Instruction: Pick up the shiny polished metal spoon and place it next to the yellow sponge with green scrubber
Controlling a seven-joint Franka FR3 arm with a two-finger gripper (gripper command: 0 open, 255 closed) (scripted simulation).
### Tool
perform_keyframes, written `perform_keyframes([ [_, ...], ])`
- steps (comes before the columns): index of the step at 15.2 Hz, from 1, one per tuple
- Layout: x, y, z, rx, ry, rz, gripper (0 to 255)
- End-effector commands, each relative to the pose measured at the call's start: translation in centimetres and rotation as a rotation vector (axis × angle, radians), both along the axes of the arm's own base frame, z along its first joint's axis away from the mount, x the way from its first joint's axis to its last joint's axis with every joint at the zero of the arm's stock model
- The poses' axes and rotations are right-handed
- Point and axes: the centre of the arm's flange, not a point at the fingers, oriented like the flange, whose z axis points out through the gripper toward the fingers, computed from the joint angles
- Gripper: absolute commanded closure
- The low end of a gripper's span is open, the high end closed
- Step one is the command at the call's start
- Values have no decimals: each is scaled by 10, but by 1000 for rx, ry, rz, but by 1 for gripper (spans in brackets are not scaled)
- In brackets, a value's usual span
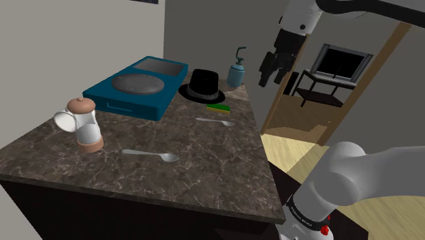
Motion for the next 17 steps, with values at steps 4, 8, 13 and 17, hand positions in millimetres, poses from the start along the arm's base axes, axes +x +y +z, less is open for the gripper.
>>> perform_keyframes([
  [4, 21, 18, -25, 14, -11, 52, 0],
  [8, 48, 44, -58, 33, -26, 121, 0],
  [13, 79, 80, -98, 56, -44, 207, 0],
  [17, 102, 111, -128, 74, -59, 276, 0],
])
